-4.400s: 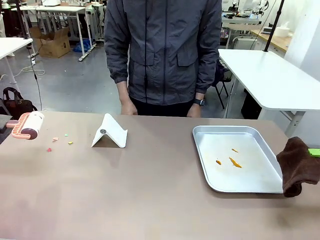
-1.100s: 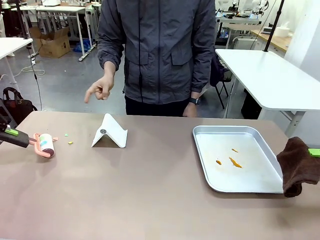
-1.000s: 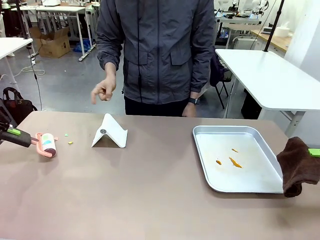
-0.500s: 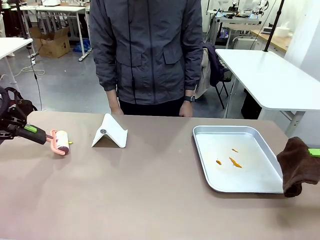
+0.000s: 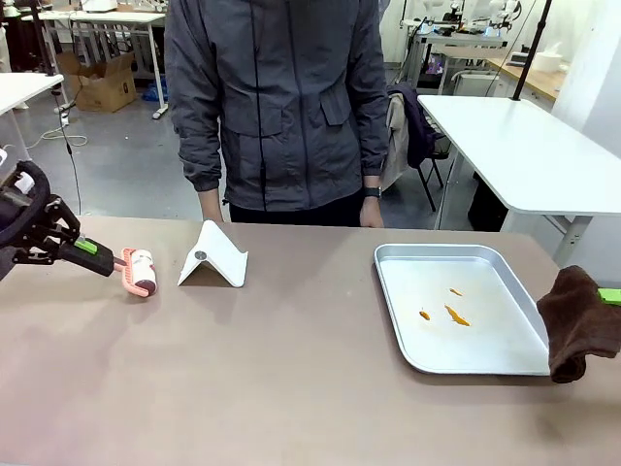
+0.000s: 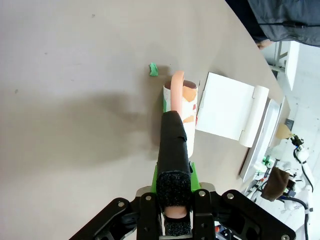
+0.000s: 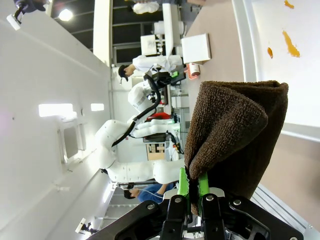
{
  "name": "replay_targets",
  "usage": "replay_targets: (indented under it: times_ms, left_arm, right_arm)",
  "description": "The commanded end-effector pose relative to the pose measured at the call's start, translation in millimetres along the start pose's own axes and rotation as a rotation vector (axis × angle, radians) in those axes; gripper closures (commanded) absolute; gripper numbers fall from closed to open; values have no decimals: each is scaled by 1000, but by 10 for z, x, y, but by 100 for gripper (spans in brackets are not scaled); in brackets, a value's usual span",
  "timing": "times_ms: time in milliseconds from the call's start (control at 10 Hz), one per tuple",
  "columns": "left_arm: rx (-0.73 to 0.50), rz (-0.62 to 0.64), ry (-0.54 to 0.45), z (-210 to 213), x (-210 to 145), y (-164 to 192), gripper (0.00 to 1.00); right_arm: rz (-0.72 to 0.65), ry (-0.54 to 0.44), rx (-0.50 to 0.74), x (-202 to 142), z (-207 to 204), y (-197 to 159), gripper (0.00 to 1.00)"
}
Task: Clean the surface of the table.
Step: If a person points to the right, clean the right side of the table with your right hand, and if they point to the left, clean the left side with your left hand.
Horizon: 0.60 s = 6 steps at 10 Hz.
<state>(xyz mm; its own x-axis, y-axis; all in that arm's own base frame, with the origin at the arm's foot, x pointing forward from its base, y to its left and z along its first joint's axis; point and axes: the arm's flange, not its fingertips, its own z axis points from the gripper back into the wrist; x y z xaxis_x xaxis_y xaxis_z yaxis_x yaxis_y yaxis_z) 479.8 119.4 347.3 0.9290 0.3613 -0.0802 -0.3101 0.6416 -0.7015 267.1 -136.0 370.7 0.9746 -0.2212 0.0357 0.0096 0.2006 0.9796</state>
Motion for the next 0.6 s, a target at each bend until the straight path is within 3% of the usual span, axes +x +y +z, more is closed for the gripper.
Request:
replay_targets:
  times_ms: [0,200,500]
  left_arm:
    - [82,31,75,-261,-20,165,78]
    - [-18,-1,116,-271,2,104,78]
    - [-8,-11,118,-267,21,79,78]
  right_arm:
    - [9,10,7,-22,9,22,100]
    - [9,10,7,-22,9,22,100]
    - [9,10,7,-22,9,22,100]
